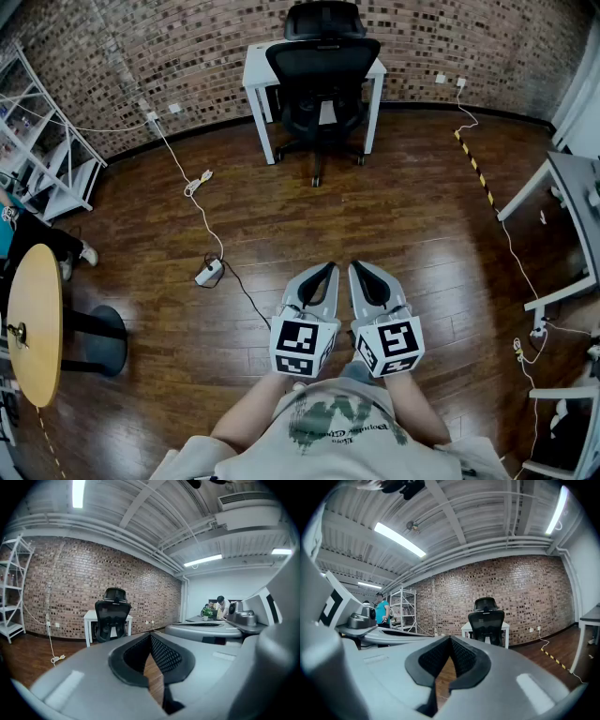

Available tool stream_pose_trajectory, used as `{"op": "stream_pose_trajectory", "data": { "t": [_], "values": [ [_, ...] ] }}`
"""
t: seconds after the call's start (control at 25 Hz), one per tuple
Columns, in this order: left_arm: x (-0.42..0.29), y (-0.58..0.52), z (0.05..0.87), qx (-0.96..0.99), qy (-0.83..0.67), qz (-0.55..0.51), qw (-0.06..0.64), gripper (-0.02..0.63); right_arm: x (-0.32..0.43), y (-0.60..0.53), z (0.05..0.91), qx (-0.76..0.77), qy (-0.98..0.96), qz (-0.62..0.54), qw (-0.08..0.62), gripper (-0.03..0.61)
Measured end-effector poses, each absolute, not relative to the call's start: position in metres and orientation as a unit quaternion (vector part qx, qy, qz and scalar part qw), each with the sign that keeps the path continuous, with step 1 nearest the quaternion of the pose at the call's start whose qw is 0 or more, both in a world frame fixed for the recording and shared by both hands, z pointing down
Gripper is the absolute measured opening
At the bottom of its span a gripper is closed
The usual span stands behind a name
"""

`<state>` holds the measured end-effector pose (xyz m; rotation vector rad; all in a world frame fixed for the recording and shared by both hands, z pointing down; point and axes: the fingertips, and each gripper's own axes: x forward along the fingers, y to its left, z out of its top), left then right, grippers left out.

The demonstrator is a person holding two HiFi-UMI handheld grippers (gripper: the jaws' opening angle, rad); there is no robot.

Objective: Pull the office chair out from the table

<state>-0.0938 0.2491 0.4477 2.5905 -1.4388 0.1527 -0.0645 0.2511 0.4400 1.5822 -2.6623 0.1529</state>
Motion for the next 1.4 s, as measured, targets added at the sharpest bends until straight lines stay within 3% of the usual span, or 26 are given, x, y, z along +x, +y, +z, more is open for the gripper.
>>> {"op": "stream_pose_trajectory", "data": {
  "t": [0.76,1.4],
  "values": [
    [0.03,0.135,0.423,0.853,-0.514,0.07,0.064,0.015,0.065,0.147,0.417,0.469,-0.883,0.033,0.0,0.002],
    [0.035,0.034,0.431,0.847,-0.525,0.051,0.069,0.015,0.067,0.053,0.427,0.445,-0.895,0.014,0.028,0.002]
  ]
}}
